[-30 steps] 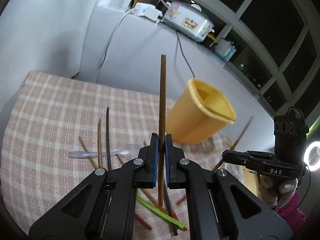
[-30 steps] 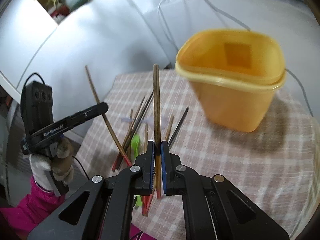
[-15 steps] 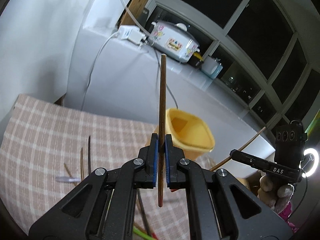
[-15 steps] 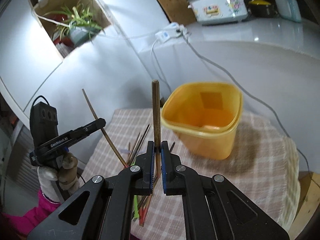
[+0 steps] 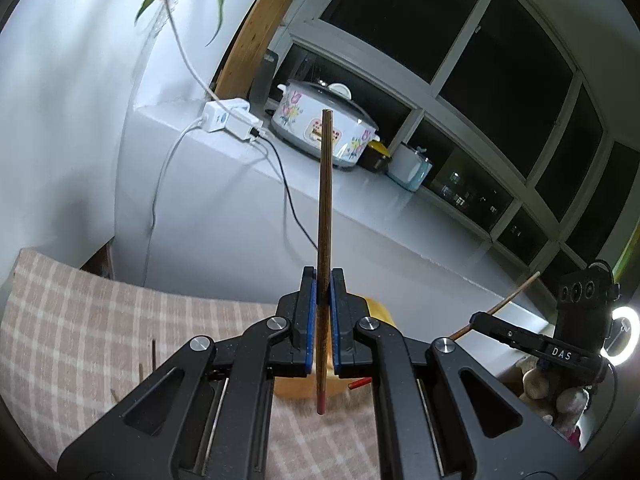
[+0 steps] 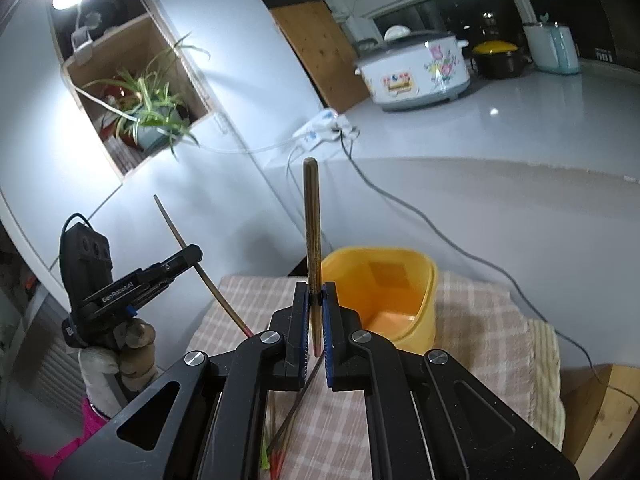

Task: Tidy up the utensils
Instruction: 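Carry the wooden chopstick over the yellow container with the right tool, then open the right tool to drop the chopstick into the yellow container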

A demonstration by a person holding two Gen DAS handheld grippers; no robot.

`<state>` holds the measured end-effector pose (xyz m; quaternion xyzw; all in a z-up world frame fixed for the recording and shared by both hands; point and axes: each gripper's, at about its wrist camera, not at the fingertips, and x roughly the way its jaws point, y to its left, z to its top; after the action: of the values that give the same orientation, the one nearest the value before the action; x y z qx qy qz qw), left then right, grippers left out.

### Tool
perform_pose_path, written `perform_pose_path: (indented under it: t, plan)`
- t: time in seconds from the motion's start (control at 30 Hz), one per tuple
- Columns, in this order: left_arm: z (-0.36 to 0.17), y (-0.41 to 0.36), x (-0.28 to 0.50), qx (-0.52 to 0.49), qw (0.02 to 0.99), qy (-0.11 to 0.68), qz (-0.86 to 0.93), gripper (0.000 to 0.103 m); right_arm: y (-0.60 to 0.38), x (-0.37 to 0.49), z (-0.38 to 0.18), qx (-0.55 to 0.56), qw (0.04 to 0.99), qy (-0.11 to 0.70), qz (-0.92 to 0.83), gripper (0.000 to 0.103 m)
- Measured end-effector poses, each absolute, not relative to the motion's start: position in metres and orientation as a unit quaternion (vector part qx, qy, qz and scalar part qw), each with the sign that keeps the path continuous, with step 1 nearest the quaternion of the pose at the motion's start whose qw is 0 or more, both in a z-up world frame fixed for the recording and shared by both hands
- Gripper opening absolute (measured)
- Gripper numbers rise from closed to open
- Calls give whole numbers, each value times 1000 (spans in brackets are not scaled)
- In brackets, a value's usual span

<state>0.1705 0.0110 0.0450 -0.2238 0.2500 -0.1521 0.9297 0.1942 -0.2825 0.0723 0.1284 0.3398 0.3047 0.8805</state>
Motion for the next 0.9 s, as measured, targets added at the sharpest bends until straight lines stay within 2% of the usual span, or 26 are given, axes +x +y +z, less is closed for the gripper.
perform_pose_path:
  t: [0.5,0.9]
  plan:
    - [62,-17,213,-219,933,244,-149,4,-307,225,88,163,891,319,281,5]
    - [25,-40,241,-201,924,292,-142,4,-300,248,63,133,891,349,258,5]
